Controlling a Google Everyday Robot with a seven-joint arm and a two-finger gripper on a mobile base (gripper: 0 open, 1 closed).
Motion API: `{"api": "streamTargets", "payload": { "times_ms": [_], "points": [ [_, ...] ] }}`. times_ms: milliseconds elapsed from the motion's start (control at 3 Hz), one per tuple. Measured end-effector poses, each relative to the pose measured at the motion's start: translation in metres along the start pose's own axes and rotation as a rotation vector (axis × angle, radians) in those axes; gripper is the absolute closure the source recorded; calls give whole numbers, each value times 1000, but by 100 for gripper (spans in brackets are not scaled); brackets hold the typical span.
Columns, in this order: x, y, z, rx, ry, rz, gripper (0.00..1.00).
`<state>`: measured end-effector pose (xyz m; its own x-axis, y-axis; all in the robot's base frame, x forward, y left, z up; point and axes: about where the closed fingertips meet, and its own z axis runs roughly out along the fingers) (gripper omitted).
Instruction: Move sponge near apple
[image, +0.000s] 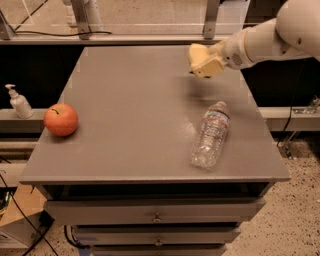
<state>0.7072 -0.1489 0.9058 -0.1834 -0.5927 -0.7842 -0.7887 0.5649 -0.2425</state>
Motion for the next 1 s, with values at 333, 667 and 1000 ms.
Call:
{"api": "streamTargets", "payload": {
  "times_ms": [333, 667, 1000],
  "points": [
    [-60, 35, -14, -69, -98, -132, 100],
    [-64, 41, -11, -82, -105, -155, 100],
    [-76, 67, -1, -181, -148, -168, 100]
  ]
}}
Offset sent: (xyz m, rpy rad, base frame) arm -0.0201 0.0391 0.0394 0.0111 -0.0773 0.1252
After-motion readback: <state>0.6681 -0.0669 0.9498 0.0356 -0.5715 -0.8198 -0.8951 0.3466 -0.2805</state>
